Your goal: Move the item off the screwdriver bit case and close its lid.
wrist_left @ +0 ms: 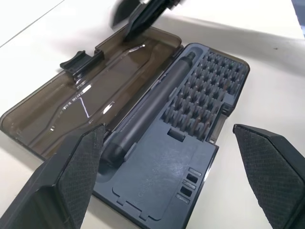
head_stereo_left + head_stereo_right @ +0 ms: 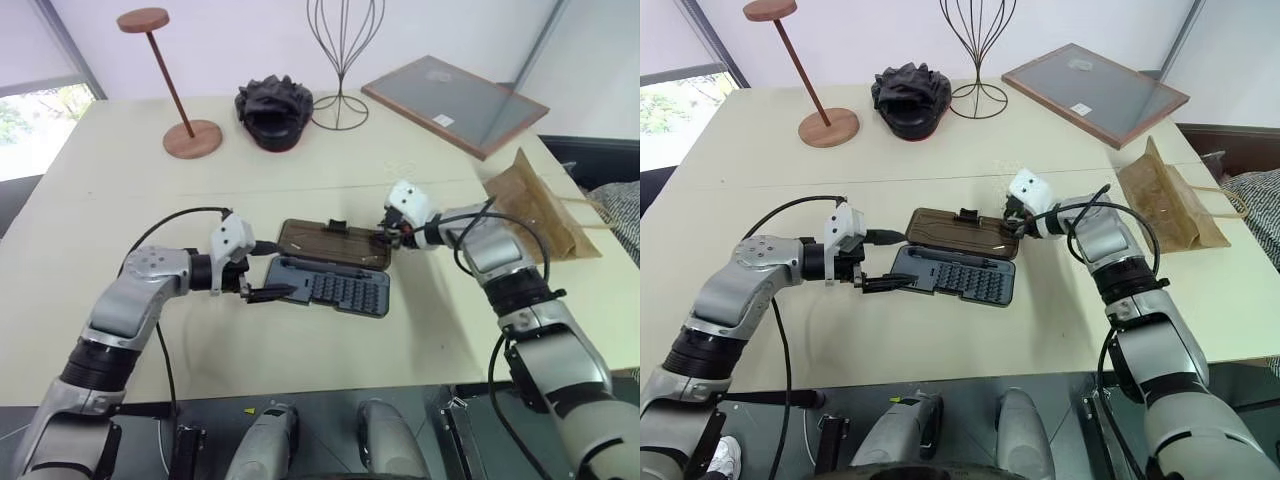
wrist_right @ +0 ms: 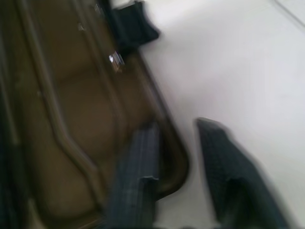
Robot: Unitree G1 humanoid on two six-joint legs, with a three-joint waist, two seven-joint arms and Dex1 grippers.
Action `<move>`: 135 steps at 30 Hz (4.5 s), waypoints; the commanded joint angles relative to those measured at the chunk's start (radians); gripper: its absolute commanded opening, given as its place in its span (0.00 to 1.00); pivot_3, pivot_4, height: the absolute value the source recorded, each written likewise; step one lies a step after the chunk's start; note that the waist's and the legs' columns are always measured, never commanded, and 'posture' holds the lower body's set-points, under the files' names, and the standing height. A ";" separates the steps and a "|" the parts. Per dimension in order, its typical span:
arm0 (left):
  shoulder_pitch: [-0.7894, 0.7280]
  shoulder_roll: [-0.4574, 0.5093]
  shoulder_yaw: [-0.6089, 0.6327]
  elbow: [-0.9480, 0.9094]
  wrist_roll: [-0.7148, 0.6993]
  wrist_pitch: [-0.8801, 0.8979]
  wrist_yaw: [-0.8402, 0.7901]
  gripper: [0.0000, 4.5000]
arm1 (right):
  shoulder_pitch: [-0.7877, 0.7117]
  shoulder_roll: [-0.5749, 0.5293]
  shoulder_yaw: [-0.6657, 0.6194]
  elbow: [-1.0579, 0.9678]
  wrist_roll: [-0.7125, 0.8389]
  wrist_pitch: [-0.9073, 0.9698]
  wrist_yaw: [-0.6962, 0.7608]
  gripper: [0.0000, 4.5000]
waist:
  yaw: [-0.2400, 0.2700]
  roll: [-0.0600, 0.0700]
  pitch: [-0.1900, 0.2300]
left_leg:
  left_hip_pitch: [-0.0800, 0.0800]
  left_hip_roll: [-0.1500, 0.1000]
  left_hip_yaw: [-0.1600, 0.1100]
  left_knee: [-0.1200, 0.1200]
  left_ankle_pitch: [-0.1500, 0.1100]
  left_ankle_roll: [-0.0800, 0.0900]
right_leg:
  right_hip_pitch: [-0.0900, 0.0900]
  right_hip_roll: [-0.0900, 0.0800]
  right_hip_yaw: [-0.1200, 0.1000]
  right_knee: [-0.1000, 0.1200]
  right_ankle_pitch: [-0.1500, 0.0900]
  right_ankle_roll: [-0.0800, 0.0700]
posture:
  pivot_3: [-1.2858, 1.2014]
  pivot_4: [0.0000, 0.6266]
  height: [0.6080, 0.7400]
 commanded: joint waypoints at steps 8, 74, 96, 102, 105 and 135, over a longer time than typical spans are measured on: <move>-0.084 -0.008 0.102 -0.016 -0.052 0.029 0.046 1.00 | 0.041 0.012 0.036 -0.064 -0.034 -0.030 0.032 0.00 | -0.016 -0.001 -0.001 | 0.000 0.001 -0.001 0.000 0.000 -0.001 | 0.000 0.001 0.000 0.000 0.001 -0.001 | 0.52 0.24 1.00; 0.130 0.077 0.202 -0.327 -0.217 0.236 0.159 0.01 | -0.058 0.076 0.121 0.017 -0.288 -0.901 -0.150 0.00 | -0.020 0.000 0.000 | 0.000 0.001 -0.001 0.000 0.000 -0.002 | 0.000 0.002 0.000 0.000 0.001 -0.001 | 0.52 0.24 1.00; 0.166 0.103 0.204 -0.331 -0.228 0.242 0.138 0.01 | -0.003 0.074 0.088 -0.013 -0.237 -0.769 -0.098 0.00 | -0.020 0.000 0.000 | 0.000 0.001 -0.001 0.000 0.000 -0.002 | 0.000 0.002 0.000 0.000 0.001 -0.001 | 0.52 0.24 1.00; 0.234 0.148 0.248 -0.350 -0.246 0.255 0.125 0.01 | 0.029 0.106 0.014 -0.108 -0.144 -0.572 -0.105 0.00 | -0.021 0.000 0.000 | 0.000 0.002 -0.002 0.000 0.000 -0.002 | 0.000 0.002 0.000 0.000 0.001 -0.001 | 0.52 0.24 1.00; 0.244 0.153 0.250 -0.344 -0.237 0.247 0.124 0.00 | 0.048 0.103 0.010 -0.128 -0.141 -0.546 -0.105 0.20 | -0.020 0.000 0.000 | 0.000 0.002 -0.002 0.000 0.000 -0.002 | 0.000 0.003 0.000 0.000 0.001 -0.002 | 0.52 0.24 1.00; 0.248 0.091 0.166 -0.040 -0.113 0.122 0.085 0.00 | 0.050 0.247 -0.034 -0.244 -0.070 -0.108 -0.185 1.00 | -0.020 0.000 0.000 | 0.000 0.002 -0.001 -0.001 0.000 -0.002 | -0.001 0.003 0.000 0.000 0.001 -0.002 | 0.52 0.24 1.00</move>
